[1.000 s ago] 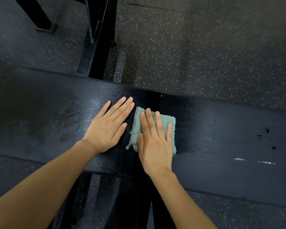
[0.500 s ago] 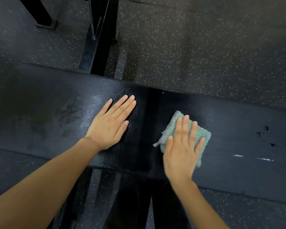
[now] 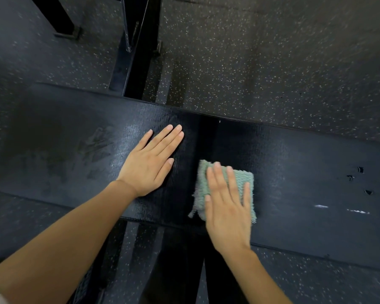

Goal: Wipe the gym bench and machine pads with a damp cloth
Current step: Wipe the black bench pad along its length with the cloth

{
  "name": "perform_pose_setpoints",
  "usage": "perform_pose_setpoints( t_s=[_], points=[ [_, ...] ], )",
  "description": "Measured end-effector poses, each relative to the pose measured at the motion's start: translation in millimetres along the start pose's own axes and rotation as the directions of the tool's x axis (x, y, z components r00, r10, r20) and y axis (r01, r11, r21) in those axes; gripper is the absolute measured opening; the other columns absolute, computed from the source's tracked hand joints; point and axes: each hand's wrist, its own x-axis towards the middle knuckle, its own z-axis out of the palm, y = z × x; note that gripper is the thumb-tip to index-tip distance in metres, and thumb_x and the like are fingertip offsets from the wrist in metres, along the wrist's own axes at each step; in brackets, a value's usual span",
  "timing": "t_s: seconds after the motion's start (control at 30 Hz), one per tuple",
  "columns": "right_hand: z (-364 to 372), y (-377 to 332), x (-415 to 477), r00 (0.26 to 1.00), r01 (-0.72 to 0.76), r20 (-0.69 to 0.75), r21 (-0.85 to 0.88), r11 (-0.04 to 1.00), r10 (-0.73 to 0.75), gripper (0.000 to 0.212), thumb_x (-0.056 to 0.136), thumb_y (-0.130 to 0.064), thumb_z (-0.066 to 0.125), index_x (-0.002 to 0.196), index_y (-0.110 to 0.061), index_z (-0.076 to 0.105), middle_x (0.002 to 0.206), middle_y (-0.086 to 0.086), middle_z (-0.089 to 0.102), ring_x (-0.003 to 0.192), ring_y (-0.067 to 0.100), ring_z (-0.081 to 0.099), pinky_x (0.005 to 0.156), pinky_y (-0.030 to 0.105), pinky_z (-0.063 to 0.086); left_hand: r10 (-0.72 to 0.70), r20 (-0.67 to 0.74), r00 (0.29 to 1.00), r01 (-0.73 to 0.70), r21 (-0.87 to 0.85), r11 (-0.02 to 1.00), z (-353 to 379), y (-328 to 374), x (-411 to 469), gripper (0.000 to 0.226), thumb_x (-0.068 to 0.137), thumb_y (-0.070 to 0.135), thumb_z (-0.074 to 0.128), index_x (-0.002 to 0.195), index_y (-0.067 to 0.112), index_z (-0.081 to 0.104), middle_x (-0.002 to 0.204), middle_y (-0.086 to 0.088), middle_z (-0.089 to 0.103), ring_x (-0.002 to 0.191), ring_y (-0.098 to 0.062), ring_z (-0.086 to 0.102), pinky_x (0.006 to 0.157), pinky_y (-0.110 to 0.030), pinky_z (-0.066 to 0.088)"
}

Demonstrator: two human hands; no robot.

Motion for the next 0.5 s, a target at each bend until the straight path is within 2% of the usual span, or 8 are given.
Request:
perform_pose_setpoints(
  t_s=[0.13,0.2,0.3,0.5],
  points=[
    [-3.2,28.8,-11.9,0.993,-0.112,-0.019,0.03,0.993,0.113,0.056,0.102,-0.03,0.023,0.157,-0.021,0.018,0.165,-0.007,0.013,0.152,0.017,0.01,0.121,0.049,0.007,-0.002,0.007,1.0,0.002,0.0,1.0,-0.1,-0.3,0.0,0.058,0.102,0.029,0.021,0.158,0.013,0.018,0.166,-0.001,0.013,0.153,-0.017,0.009,0.123,-0.044,0.012],
    [-1.3,18.5,-11.1,0.977,-0.207,-0.033,0.059,0.977,0.209,0.057,0.102,-0.031,0.022,0.158,-0.021,0.016,0.165,-0.006,0.012,0.152,0.018,0.007,0.121,0.05,0.004,-0.004,0.006,1.0,0.004,0.002,1.0,-0.1,0.3,-0.1,0.058,0.102,0.029,0.021,0.158,0.013,0.018,0.166,-0.001,0.013,0.153,-0.017,0.009,0.123,-0.044,0.011],
    [2.7,-14.7,-7.0,0.953,-0.296,-0.043,0.072,0.952,0.3,0.059,0.101,-0.032,0.023,0.157,-0.017,0.017,0.165,-0.002,0.013,0.152,0.023,0.01,0.12,0.055,0.008,0.0,0.005,1.0,0.0,0.009,1.0,0.1,-0.1,0.0,0.058,0.102,0.03,0.021,0.158,0.013,0.018,0.166,-0.001,0.012,0.153,-0.017,0.009,0.123,-0.044,0.011],
    [9.5,-74.0,-2.7,0.995,-0.098,0.003,0.076,0.992,0.098,0.06,0.099,-0.034,0.027,0.156,-0.017,0.022,0.165,-0.002,0.016,0.151,0.023,0.015,0.117,0.055,0.012,-0.003,0.006,1.0,0.003,0.007,1.0,0.2,0.5,0.7,0.059,0.101,0.029,0.023,0.158,0.013,0.019,0.166,0.0,0.013,0.153,-0.016,0.009,0.123,-0.043,0.01]
  ],
)
